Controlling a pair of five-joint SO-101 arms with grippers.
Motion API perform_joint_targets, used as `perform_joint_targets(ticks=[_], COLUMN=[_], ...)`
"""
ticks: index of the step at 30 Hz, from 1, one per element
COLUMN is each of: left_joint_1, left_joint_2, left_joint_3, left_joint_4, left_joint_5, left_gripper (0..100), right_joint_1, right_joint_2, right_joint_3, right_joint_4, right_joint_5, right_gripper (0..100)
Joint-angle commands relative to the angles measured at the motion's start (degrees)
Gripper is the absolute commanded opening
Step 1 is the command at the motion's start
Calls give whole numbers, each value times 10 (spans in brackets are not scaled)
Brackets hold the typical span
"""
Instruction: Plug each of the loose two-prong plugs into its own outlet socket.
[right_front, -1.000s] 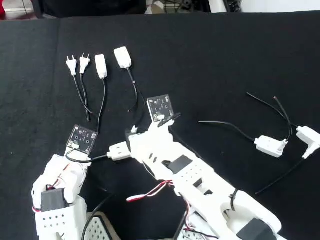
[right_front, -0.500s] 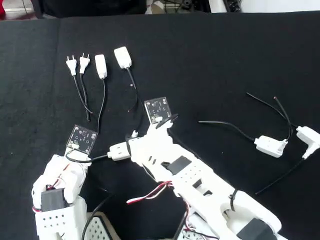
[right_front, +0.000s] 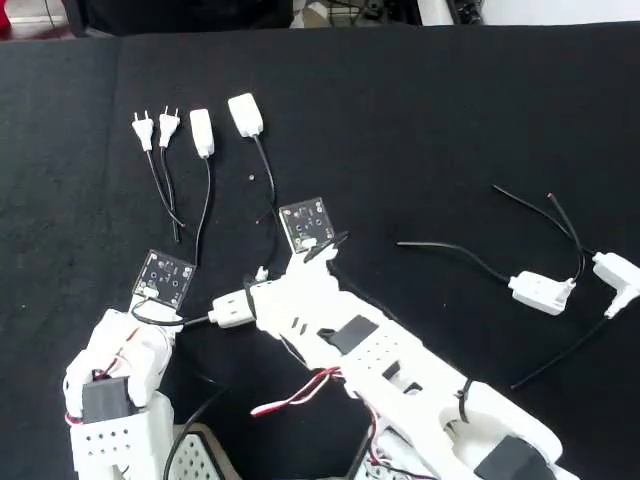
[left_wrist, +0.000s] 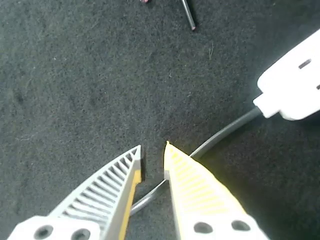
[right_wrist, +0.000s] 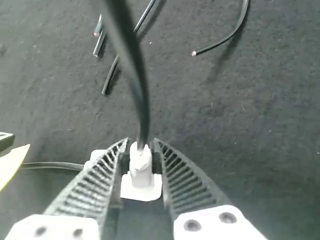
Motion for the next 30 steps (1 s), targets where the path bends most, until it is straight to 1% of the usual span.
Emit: perform_joint_targets(ticks=[1,4,10,15,19,22,27,30], left_joint_1=[1,0,0,1,4,5,0,0], left_joint_2=[-1,-1,-1,-1,-1,-1,-1,-1], left_joint_3=[-2,-2,-2,-2,-2,-2,-3,-3], left_joint_4=[1,1,4,4,4,4,5,5], left_joint_5=[-4,-4,-4,-4,-4,-3,-3,-3], left_gripper=[91,91,90,90,91,91,89,88], right_joint_1=[-8,4,80,90,105,104,58,55], right_joint_2=[1,1,1,1,1,1,1,0], right_joint_3=[-1,-2,-7,-15,-6,7,35,42], right_joint_4=[4,21,22,21,-17,-33,-34,-34], right_joint_5=[-3,17,68,99,122,130,134,153], right_gripper=[13,13,13,13,13,13,13,13])
